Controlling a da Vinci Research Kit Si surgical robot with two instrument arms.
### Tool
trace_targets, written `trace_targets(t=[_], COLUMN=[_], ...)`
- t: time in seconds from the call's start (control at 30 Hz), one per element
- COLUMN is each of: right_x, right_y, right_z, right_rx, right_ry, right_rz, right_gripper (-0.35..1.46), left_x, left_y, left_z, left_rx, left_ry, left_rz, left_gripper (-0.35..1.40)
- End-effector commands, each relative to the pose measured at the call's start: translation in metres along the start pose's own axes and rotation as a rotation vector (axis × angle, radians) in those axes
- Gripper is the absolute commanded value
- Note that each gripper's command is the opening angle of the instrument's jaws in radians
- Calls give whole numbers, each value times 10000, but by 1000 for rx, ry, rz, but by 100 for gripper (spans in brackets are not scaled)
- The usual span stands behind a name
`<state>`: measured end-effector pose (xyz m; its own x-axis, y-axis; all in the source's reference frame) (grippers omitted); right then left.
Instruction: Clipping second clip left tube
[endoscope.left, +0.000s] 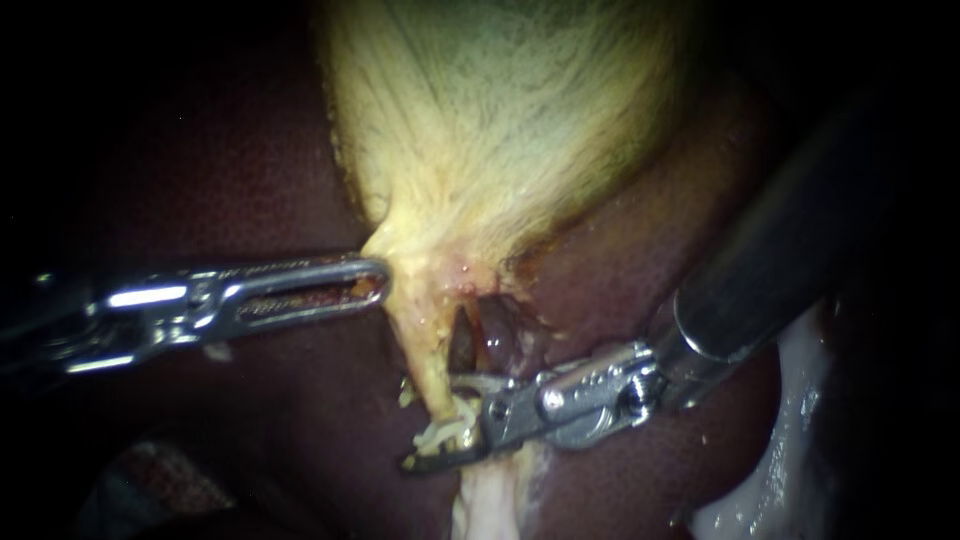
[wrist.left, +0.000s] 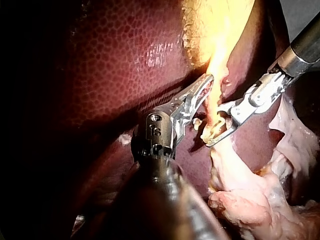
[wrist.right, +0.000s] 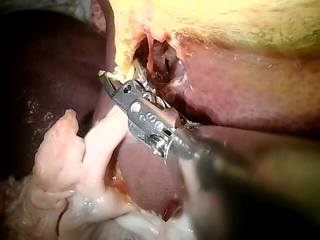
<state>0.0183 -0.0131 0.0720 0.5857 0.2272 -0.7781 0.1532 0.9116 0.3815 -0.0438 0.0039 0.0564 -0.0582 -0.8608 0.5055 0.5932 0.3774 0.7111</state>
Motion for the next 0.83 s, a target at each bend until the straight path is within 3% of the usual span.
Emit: trace_targets(t=[0.03,0.13,0.3,0.83], right_x=[1,5,9,0], right_y=[1,7,13,7], right_z=[-5,-17,-27,-18], right_rx=[1,9,18,19], right_ry=[-5,-11,-8,-31], right_rz=[22,86,126,128], right_gripper=[-5,-35,-35,-35], left_x=[0,0,0,0], left_y=[0,0,0,0], left_z=[0,0,0,3], left_rx=[0,0,0,-1], left_ry=[0,0,0,0], left_rz=[0,0,0,0], left_gripper=[-35,-35,-35,-35])
